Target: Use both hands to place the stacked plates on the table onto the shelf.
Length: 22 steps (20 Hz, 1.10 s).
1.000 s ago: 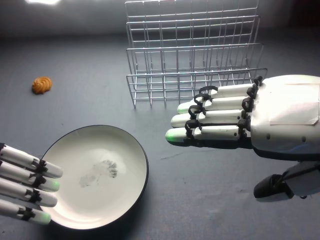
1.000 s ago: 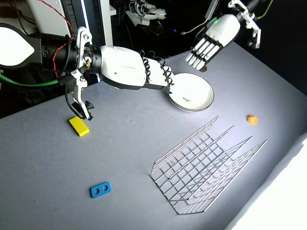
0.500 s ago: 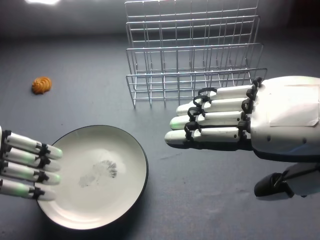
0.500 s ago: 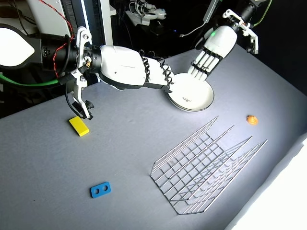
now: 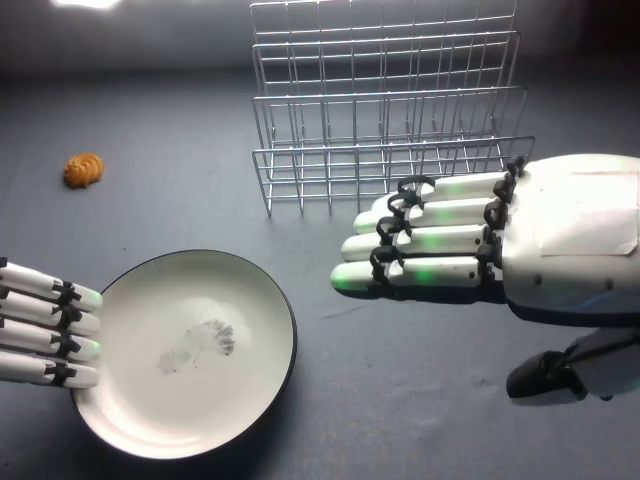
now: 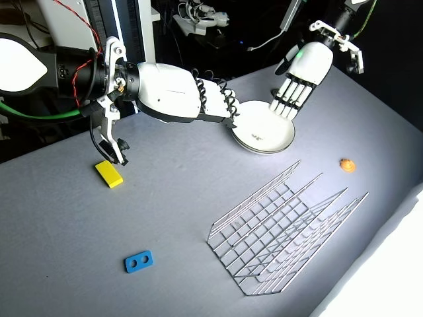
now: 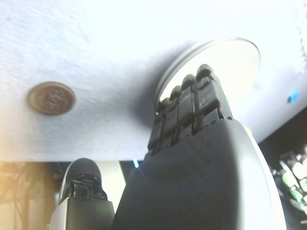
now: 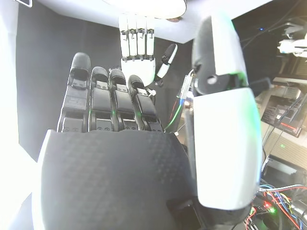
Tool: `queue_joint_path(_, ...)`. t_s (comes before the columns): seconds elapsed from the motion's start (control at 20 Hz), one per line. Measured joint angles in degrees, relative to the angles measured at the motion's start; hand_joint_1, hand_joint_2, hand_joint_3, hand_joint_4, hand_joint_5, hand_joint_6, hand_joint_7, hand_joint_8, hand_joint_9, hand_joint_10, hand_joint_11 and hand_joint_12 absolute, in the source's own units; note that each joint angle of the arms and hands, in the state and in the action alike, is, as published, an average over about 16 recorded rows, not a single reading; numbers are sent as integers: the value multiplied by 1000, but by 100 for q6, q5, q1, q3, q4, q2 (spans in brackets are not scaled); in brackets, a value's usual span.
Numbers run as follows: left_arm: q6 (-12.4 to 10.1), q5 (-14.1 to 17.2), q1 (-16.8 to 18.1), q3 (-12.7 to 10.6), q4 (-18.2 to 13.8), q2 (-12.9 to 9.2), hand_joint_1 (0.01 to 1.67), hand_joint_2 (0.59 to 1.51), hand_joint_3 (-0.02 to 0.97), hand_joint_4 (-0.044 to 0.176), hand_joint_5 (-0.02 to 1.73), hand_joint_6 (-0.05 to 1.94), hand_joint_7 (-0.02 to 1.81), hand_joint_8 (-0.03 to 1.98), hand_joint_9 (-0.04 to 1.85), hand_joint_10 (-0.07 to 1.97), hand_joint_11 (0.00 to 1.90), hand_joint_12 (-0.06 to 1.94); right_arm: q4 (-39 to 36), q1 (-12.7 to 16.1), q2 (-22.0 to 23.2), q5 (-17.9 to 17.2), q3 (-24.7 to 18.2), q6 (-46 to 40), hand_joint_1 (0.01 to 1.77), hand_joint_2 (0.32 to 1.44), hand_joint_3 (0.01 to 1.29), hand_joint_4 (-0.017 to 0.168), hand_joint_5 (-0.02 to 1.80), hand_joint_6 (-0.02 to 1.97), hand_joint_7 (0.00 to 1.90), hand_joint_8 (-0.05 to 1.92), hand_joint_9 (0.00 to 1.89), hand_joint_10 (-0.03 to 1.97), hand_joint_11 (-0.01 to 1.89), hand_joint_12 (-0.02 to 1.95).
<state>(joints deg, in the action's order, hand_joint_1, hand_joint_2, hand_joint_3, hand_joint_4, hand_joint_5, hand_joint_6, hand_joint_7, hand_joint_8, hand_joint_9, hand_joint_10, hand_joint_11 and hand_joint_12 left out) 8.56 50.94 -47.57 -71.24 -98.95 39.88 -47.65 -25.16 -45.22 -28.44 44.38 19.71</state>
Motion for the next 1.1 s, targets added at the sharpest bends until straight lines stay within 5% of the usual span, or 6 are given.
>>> queue_joint_path(1.1, 2, 13, -10, 282, 2, 97, 18, 1123, 13, 6, 6, 11, 15, -9, 17, 4, 15, -12, 0, -16, 0, -1, 0, 51, 1074, 974, 20, 1, 18, 19, 21, 14, 15, 3, 21, 358)
